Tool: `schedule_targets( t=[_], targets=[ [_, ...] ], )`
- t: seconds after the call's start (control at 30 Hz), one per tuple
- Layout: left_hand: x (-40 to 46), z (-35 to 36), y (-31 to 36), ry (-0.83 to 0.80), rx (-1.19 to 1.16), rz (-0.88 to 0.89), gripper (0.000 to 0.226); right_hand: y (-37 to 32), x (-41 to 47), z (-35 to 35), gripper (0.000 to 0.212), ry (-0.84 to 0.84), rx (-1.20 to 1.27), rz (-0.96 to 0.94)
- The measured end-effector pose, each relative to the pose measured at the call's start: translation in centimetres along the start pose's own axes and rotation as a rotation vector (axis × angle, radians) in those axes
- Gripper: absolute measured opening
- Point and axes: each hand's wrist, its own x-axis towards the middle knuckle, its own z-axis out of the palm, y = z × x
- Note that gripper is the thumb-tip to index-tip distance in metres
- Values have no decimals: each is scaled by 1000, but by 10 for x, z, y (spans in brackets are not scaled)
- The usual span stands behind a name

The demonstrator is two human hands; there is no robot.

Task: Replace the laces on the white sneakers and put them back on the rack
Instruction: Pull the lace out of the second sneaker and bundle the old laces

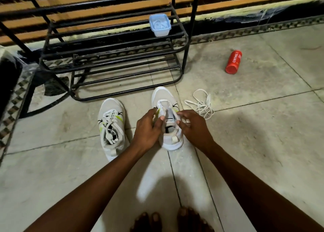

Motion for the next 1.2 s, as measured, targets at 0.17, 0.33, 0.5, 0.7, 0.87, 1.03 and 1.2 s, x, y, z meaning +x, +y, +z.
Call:
schedule_targets(
  t=[0.17, 0.33, 0.5, 0.7, 0.87, 1.03, 1.2],
  targets=[
    [-27, -51, -5, 220, -14, 100, 31, -40, -1, 2, 29, 125, -76, -160],
    [-55, -109, -30, 420, 130, 53, 34, -91, -2, 19, 22, 98, -30, -301],
    [-66, -130, -58, 171, 132, -283, 38, -109, -15, 50, 25, -169, -95, -320],
    [-57, -129, -71, 150, 88, -339, 34, -111, -24, 72, 30, -262, -106, -265],
    [-57, -105, -64, 135, 19, -319, 26, -108, -22, 88, 42, -251, -84, -148],
    [-56, -95, -66, 151, 14, -228, 17, -102, -14, 102, 48, -309, -184, -87],
    [-24, -106, -54, 128, 70, -75, 25, -104, 3, 108, 41, -247, -211, -13]
  ],
)
